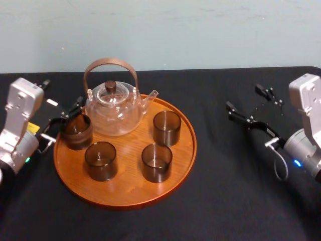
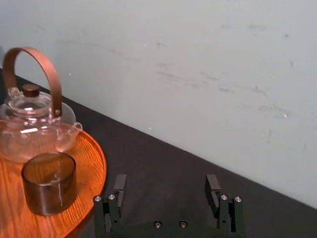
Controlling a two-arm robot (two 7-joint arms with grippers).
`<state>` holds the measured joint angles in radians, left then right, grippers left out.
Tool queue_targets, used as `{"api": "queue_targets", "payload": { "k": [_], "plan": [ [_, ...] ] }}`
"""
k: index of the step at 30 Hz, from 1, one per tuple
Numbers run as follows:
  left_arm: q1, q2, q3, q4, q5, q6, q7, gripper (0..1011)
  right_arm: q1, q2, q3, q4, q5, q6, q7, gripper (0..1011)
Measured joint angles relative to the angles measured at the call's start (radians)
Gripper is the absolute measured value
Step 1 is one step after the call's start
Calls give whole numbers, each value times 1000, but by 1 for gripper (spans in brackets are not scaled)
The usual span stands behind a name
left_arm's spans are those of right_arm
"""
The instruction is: Pick up the glass from the table and place it on the tray.
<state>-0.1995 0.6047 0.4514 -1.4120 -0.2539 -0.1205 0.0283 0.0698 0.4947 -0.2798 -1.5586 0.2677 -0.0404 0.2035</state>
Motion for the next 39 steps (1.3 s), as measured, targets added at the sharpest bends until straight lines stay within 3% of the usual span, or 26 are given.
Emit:
{"api": "queue_targets", "payload": {
  "k": [17,39],
  "plan": [
    [0,0,0,0,0,0,0,1002,-2,-55,19,69,-41,3,2,1002],
    [0,0,0,0,0,0,0,1001,-2,-51,19,66,-38,4,3,1002]
  ]
}}
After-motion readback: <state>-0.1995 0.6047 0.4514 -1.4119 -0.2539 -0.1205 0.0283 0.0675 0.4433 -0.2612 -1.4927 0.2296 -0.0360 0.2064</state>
